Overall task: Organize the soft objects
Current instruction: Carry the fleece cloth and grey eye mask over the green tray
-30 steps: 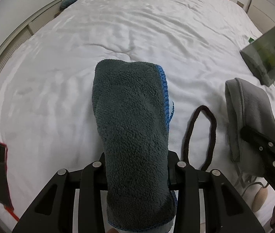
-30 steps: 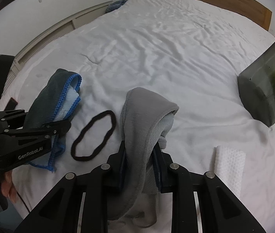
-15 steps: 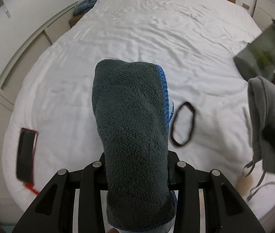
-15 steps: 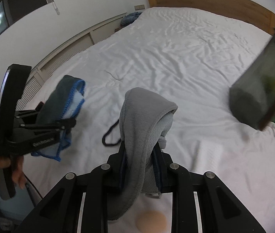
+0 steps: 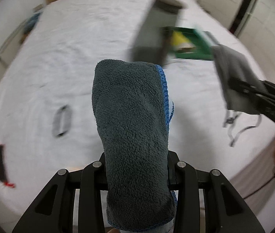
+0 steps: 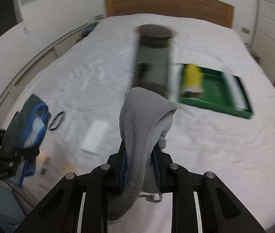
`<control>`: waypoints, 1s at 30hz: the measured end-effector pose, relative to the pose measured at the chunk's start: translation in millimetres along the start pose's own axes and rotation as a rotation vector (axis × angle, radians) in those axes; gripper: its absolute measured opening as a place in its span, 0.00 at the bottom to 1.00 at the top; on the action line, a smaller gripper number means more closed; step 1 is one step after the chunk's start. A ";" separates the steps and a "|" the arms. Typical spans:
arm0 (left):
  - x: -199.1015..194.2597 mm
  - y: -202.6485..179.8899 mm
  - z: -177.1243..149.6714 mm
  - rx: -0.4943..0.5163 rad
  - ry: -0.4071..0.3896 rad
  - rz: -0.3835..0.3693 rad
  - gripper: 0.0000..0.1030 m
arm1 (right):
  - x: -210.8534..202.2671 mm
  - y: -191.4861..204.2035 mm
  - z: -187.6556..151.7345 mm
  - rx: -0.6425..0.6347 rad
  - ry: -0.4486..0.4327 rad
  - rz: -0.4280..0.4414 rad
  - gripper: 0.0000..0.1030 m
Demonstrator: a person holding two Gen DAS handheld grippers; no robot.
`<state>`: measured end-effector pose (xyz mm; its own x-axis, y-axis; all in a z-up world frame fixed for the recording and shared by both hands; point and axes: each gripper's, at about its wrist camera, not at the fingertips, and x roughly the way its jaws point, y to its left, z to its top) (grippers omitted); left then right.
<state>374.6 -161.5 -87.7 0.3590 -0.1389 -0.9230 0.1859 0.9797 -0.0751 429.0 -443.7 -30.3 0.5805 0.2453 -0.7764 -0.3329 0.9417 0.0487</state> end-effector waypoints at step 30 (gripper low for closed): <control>146.1 -175.3 248.7 -0.020 -0.235 -0.073 0.31 | 133.3 -223.1 107.1 0.026 -0.099 -0.197 0.22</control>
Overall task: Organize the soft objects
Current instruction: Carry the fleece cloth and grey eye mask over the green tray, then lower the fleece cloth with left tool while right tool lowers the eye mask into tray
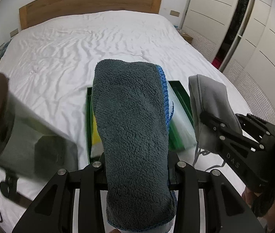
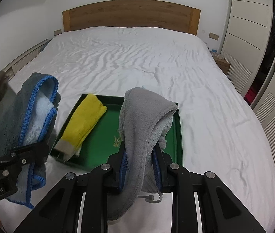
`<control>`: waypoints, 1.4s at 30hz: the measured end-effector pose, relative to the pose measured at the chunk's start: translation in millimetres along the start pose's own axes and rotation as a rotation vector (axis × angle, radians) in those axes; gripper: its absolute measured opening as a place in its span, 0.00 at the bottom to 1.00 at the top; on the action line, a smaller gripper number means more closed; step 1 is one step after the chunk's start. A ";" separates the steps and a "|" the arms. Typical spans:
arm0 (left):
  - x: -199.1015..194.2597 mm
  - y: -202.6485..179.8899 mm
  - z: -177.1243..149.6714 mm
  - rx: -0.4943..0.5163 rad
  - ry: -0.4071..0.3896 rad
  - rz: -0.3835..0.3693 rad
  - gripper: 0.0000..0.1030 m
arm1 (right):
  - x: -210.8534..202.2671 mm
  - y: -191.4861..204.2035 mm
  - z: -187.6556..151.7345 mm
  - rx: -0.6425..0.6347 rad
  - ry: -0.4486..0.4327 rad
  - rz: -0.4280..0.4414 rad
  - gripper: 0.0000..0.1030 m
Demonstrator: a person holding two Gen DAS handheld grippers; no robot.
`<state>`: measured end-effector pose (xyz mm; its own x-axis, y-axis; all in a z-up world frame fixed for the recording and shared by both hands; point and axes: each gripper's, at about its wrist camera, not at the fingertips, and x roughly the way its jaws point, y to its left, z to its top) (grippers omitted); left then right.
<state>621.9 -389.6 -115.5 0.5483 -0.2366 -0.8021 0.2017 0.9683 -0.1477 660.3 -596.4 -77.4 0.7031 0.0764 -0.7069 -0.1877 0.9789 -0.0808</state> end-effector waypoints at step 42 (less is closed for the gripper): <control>79.0 -19.7 28.0 0.033 -0.059 0.137 0.31 | 131.9 -8.3 25.7 -0.034 0.011 -0.075 0.23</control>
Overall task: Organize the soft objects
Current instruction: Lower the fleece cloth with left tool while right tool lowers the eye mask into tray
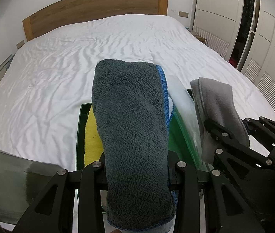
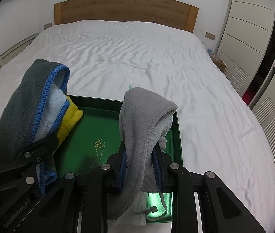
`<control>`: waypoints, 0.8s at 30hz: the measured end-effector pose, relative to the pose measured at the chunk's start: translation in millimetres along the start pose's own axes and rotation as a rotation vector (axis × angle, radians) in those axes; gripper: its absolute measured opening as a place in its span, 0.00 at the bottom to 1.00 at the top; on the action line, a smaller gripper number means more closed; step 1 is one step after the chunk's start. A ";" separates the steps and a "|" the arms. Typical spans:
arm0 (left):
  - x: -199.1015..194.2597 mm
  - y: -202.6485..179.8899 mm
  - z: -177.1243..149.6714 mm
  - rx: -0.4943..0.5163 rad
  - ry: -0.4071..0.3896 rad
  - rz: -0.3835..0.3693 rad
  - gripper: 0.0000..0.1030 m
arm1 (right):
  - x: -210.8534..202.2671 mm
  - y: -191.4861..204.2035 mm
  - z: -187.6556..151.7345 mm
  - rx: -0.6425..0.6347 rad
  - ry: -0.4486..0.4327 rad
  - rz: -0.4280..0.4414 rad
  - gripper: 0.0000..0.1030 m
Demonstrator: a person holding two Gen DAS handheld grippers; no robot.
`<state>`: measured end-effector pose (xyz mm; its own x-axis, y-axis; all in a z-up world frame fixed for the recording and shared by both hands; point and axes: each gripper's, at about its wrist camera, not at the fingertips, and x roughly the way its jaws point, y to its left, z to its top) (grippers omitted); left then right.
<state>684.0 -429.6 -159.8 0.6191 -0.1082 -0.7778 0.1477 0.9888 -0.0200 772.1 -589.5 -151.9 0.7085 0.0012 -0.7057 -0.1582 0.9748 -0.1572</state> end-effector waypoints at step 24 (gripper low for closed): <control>6.1 3.5 0.4 -0.003 0.002 0.003 0.31 | 23.0 -6.9 -5.1 -0.015 0.010 -0.003 0.23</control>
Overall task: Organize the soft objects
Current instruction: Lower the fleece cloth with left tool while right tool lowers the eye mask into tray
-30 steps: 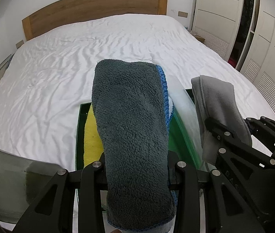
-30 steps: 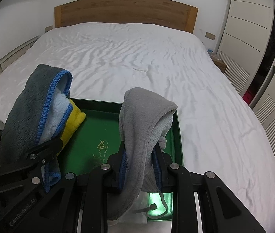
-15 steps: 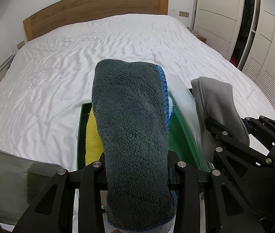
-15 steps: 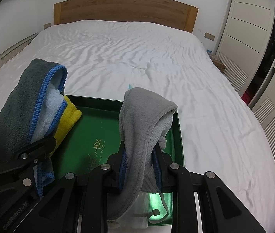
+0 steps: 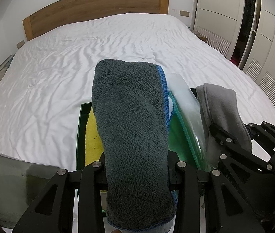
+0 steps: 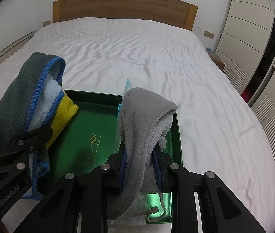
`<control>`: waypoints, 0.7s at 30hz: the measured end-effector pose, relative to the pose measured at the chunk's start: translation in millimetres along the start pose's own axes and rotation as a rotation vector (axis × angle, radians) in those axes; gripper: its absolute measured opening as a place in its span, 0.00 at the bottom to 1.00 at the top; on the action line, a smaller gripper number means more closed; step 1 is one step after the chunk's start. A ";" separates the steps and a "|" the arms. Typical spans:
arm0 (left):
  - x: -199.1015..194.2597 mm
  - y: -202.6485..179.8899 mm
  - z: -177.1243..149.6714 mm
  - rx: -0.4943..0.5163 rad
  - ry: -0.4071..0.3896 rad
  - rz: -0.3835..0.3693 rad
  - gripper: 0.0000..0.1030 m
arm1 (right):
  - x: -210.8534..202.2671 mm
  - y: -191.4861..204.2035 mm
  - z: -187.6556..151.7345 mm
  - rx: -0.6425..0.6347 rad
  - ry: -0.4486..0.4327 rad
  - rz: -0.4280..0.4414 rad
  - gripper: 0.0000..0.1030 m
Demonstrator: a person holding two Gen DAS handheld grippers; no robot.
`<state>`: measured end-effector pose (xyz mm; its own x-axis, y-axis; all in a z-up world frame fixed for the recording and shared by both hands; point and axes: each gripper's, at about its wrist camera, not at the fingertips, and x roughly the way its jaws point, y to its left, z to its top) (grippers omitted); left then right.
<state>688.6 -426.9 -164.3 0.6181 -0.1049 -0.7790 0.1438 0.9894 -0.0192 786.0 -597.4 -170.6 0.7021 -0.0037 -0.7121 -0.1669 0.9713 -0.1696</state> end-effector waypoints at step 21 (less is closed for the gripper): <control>11.3 10.0 -7.9 -0.026 0.016 0.012 0.31 | 53.8 3.4 -1.0 0.005 0.040 -0.030 0.23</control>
<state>690.9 -417.4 -178.3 0.6074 -0.0916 -0.7891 0.1165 0.9929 -0.0255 822.5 -594.5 -210.1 0.6785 -0.0422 -0.7334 -0.1429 0.9717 -0.1881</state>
